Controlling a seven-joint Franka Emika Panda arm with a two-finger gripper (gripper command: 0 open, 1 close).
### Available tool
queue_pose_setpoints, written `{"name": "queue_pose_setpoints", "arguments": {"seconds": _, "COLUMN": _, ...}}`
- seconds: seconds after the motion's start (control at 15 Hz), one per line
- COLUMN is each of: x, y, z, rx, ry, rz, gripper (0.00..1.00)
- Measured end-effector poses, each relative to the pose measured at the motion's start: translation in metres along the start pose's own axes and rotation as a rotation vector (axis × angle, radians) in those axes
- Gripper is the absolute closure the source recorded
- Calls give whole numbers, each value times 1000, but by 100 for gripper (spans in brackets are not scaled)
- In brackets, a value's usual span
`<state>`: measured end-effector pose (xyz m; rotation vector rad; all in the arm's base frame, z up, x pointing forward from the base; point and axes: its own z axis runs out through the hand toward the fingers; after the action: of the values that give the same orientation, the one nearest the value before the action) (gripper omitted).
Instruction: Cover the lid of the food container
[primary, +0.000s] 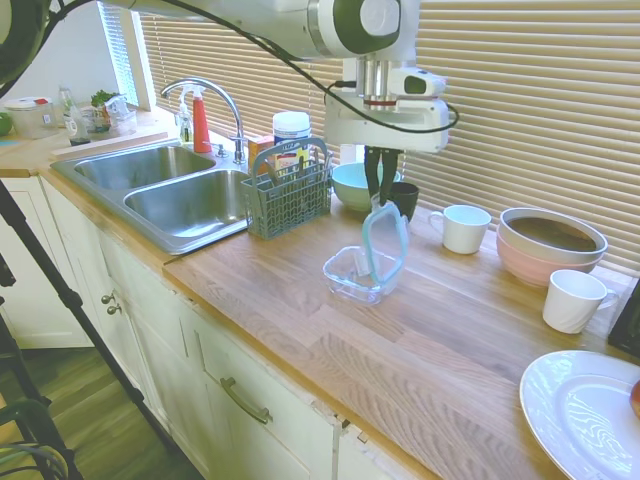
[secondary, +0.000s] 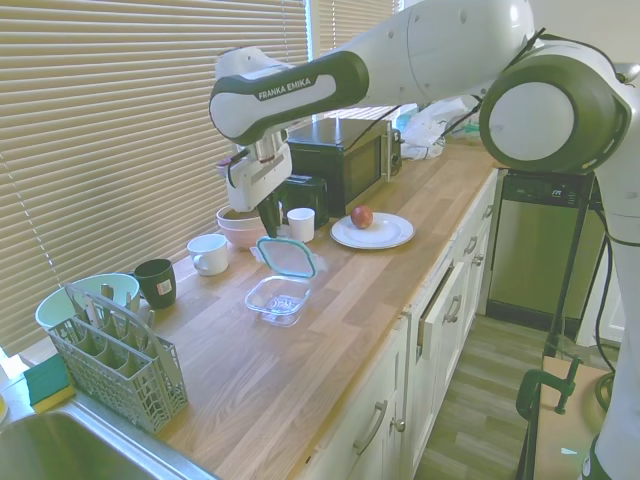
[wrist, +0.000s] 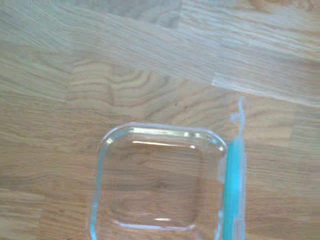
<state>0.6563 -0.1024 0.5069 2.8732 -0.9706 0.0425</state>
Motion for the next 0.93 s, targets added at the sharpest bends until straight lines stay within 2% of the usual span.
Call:
{"name": "queue_pose_setpoints", "arguments": {"seconds": 0.2, "x": 1, "y": -9, "z": 3, "rx": -34, "ry": 18, "rz": -23, "gripper": 100}}
{"name": "queue_pose_setpoints", "arguments": {"seconds": 0.47, "x": -7, "y": -41, "z": 18, "rx": -91, "ry": 45, "rz": -61, "gripper": 100}}
{"name": "queue_pose_setpoints", "arguments": {"seconds": 0.93, "x": -34, "y": -93, "z": 41, "rx": -149, "ry": 65, "rz": -100, "gripper": 100}}
